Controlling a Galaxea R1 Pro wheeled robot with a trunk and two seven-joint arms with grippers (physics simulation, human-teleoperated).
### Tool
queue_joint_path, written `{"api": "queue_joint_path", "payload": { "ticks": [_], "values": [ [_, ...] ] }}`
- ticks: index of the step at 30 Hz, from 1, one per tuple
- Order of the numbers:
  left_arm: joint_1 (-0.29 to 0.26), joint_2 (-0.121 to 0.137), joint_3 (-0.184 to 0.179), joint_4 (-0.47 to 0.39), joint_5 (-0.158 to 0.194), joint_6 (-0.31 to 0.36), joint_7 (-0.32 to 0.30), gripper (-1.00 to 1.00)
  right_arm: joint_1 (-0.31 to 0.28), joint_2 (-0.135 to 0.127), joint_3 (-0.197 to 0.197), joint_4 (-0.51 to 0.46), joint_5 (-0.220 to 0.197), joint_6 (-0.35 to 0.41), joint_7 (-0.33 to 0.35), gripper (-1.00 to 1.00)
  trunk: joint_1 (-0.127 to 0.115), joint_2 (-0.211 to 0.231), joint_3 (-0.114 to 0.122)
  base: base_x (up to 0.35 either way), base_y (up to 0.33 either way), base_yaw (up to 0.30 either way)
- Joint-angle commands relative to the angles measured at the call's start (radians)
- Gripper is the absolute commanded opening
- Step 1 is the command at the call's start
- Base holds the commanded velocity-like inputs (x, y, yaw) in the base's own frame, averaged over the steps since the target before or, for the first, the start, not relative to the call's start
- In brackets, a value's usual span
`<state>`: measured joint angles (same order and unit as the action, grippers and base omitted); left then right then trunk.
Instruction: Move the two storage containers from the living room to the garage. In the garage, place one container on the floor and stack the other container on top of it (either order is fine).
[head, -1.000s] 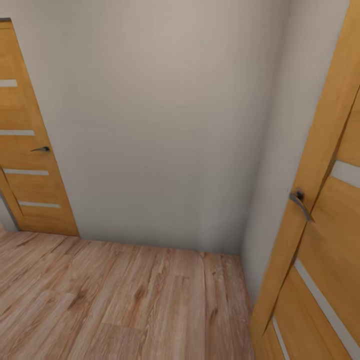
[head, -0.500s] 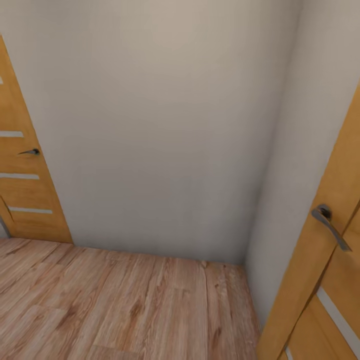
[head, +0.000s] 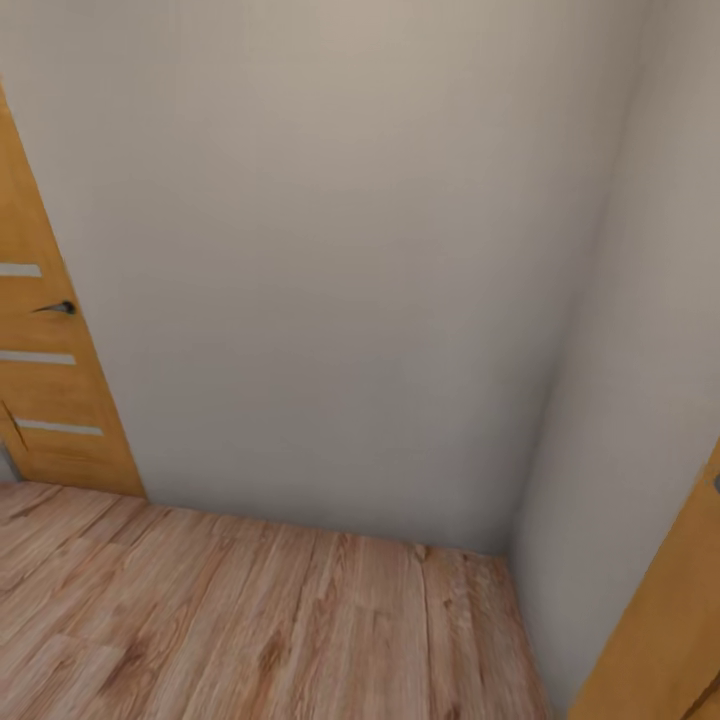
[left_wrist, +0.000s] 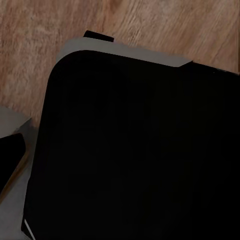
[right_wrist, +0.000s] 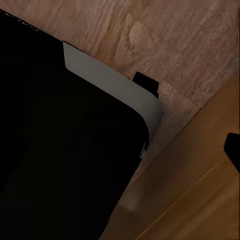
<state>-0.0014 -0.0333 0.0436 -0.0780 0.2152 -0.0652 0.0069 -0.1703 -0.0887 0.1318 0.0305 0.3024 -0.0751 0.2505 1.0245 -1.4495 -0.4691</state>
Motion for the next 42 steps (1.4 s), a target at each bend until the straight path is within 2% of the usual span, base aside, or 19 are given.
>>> {"api": "queue_joint_path", "payload": {
  "ticks": [1,7,19,28,34,40,41,42],
  "values": [
    [0.000,0.000,0.004,0.000,0.002,-0.002,0.001,1.00,-0.001,-0.001,0.008,0.003,0.000,-0.008,0.001,1.00,0.001,0.000,-0.001,0.320,0.000,0.248],
    [0.000,0.000,0.004,0.000,0.002,-0.002,0.001,1.00,-0.001,-0.002,0.008,0.003,0.000,-0.008,0.001,1.00,0.001,0.000,-0.001,0.320,0.000,0.232],
    [0.000,0.000,0.004,0.000,0.002,-0.002,0.001,1.00,-0.001,-0.001,0.008,0.003,-0.002,-0.008,0.001,1.00,0.001,0.000,-0.001,0.320,0.000,0.041],
    [0.000,0.000,0.004,0.000,0.002,-0.002,0.001,1.00,-0.001,0.000,0.008,0.003,-0.003,-0.008,0.000,1.00,0.001,0.000,-0.001,0.320,0.000,0.236],
    [0.000,-0.001,0.004,0.000,0.002,-0.002,0.001,1.00,-0.001,0.003,0.004,0.002,-0.007,-0.009,-0.035,1.00,0.001,0.000,-0.001,0.302,0.000,0.268],
    [0.000,-0.001,0.005,0.000,0.002,-0.002,0.001,1.00,-0.001,0.007,0.001,0.003,-0.009,-0.009,-0.084,1.00,0.001,0.000,-0.001,0.073,0.000,0.272],
    [0.000,-0.002,0.006,0.000,0.002,-0.002,0.002,1.00,-0.001,0.006,0.000,0.002,-0.024,-0.009,-0.096,1.00,0.001,0.000,-0.001,0.011,0.000,0.274],
    [0.000,-0.001,0.007,0.001,0.002,-0.002,0.003,1.00,-0.001,0.006,0.000,0.003,-0.064,-0.010,-0.108,1.00,0.001,0.000,-0.001,0.004,0.000,0.276]
  ]
}}
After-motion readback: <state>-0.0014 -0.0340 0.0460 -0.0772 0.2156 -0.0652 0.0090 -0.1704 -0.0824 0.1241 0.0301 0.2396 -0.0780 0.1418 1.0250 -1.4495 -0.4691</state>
